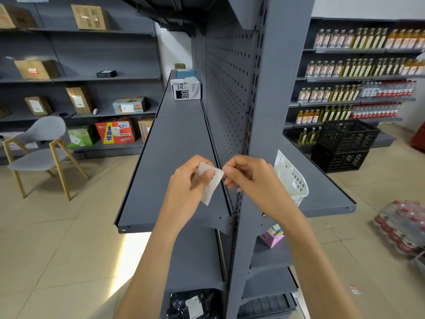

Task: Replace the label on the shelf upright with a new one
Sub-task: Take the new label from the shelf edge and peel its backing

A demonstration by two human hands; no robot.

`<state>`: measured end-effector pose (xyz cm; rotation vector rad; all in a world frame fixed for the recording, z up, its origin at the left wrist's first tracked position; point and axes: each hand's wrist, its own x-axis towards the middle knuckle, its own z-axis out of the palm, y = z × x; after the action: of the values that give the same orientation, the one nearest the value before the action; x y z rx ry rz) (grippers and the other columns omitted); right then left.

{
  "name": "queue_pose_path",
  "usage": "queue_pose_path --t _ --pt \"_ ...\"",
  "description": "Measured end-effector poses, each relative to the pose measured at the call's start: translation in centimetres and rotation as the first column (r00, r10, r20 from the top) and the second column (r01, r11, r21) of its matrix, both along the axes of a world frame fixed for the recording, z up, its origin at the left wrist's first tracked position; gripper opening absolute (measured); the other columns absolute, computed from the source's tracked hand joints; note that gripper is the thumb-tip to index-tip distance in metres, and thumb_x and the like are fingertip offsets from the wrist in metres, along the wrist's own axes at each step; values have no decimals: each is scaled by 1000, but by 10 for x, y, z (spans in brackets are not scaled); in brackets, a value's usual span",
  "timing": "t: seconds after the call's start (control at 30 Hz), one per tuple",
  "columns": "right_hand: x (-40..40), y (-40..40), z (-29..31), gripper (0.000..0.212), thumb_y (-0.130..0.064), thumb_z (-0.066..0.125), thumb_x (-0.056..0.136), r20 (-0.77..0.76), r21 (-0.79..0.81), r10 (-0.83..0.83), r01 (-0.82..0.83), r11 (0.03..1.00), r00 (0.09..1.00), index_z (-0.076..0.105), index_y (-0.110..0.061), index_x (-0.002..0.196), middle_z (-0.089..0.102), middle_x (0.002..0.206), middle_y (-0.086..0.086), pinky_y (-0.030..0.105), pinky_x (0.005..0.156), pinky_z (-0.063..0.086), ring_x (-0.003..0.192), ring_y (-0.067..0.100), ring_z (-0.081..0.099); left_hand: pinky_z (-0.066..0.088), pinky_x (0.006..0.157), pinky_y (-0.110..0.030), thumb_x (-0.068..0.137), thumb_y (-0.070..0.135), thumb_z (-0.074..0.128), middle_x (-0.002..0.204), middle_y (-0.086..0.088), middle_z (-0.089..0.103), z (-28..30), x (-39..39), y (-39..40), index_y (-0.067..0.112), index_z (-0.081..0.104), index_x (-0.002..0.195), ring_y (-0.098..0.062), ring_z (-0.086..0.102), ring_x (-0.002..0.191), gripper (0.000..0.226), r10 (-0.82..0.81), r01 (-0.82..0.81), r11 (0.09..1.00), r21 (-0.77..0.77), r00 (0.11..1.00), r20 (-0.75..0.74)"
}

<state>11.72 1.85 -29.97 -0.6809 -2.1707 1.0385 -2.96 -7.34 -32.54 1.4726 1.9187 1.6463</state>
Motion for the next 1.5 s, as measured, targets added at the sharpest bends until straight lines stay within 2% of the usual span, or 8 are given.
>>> queue_pose_path --t 0.33,0.47,0.57,0.8,0.97,1.1,1.2,1.5 --pt "20 19 1 14 -20 63 98 -20 58 61 -60 997 998 70 -16 87 73 74 1 24 74 57 71 9 72 42 60 -9 95 24 60 72 23 61 3 29 12 35 59 85 1 56 67 15 37 -37 999 -5 998 41" --pt "25 25 2 12 -19 67 95 -31 65 74 -72 995 997 71 -16 85 73 73 1 34 76 59 72 17 71 43 62 -18 94 28 65 75 13 61 4 43 11 31 58 96 -4 56 67 7 45 -48 998 31 996 79" --pt "30 28 3 12 -19 69 93 -48 61 80 -77 995 996 70 -18 82 72 71 -1 37 77 58 73 18 71 41 59 -14 93 25 67 70 16 61 6 53 8 33 52 108 -2 55 62 23 36 -44 997 66 993 111" --pt "49 37 4 16 -17 61 96 14 69 116 -116 991 993 67 -23 82 71 74 -4 24 74 55 75 12 70 44 59 -15 94 15 64 77 3 63 7 71 12 32 50 116 -9 58 67 31 41 -47 998 50 993 108" --pt "59 40 4 19 -16 60 95 68 86 118 -124 989 991 66 -27 82 71 73 -10 25 73 53 77 10 70 39 56 -11 96 7 60 82 3 54 7 86 15 23 47 108 -5 49 63 24 76 -77 996 42 996 37" --pt "65 41 3 17 -17 60 96 84 89 106 -113 990 991 70 -26 86 71 73 -11 9 67 46 79 6 70 37 56 -9 96 8 60 80 9 59 8 99 16 19 57 93 1 50 62 11 156 -155 988 19 978 -138" --pt "70 42 4 15 -19 60 97 89 86 104 -112 990 991 71 -24 88 73 75 -10 8 66 44 81 6 70 35 57 -5 93 8 63 76 13 58 10 105 16 12 65 89 10 50 61 6 219 -217 976 37 942 -254" --pt "75 41 3 13 -24 62 95 116 142 59 -76 987 991 70 -27 86 74 74 -10 29 72 54 80 7 67 45 73 -18 90 6 67 89 -1 70 5 111 19 12 66 90 -18 65 82 6 294 -295 954 52 891 -346"
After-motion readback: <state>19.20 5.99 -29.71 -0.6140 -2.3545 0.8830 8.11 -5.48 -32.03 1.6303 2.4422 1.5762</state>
